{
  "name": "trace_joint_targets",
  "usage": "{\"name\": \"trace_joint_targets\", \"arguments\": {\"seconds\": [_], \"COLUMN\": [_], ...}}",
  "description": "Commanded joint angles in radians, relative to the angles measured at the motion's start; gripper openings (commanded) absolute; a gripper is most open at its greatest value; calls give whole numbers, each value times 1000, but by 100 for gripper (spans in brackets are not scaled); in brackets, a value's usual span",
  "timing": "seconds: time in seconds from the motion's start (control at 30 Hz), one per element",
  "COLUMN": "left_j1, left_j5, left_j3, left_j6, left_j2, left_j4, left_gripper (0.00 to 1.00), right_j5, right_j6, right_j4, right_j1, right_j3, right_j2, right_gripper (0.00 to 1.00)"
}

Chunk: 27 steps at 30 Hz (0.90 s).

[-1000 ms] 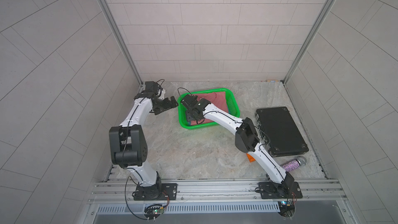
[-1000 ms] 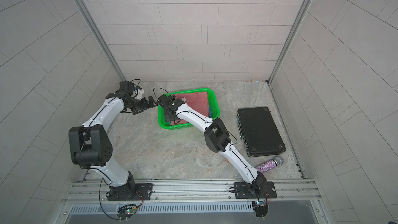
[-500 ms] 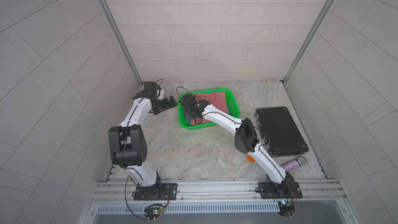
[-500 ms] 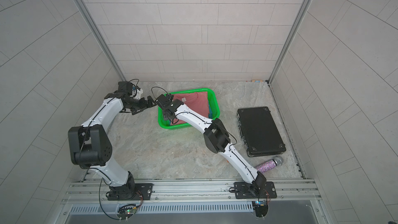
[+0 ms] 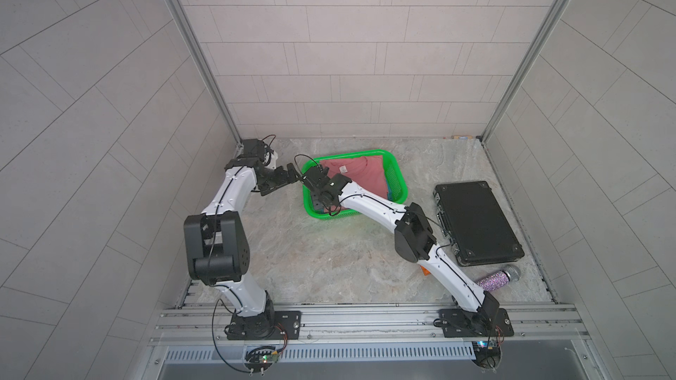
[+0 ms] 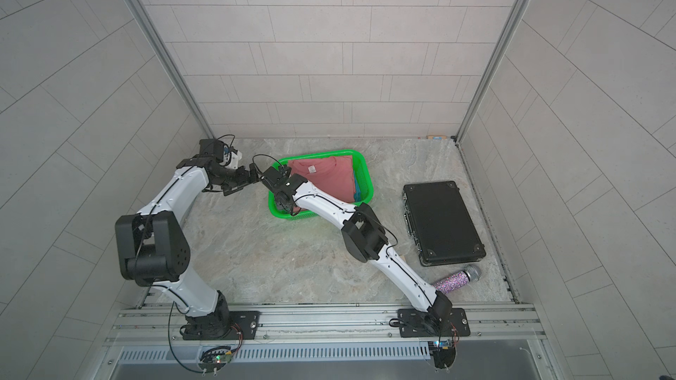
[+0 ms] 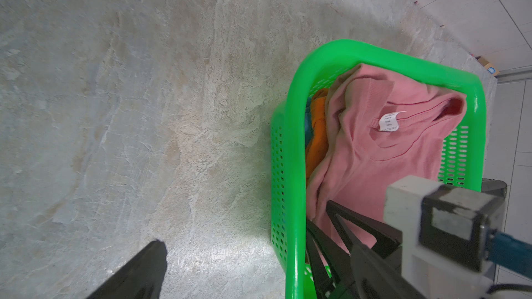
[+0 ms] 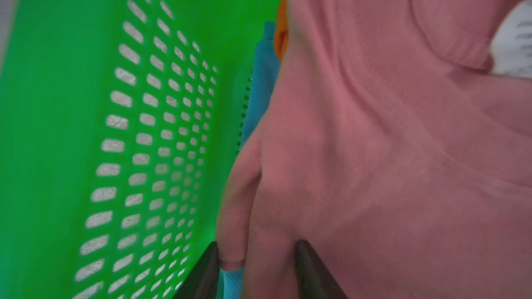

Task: Put the folded t-shirts into the basket
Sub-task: Place the T-shirt in the bin.

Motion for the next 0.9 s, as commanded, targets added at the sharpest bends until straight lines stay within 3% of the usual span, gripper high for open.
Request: {"name": "trace_joint_targets", "arguments": {"seconds": [0.0,0.37,0.87], "left_j1": [10,17,28], "left_j5": [15,17,30], "left_j3": [-15,-16,-16], "left_j6": [-1,4,5], "left_j2": [-17,-15,-11], "left_j4": [-2,0,-1], "left_gripper": [100,100,100], "right_j5": [7,4,-41], "right_j6": [-11,-22,-33], "right_j4": [-18,-49,-94], "right_j1": [9,12,16], "right_j3": [14,15,12], "right_j2": [17,-7,-135], "right_gripper": [39,1,0]}}
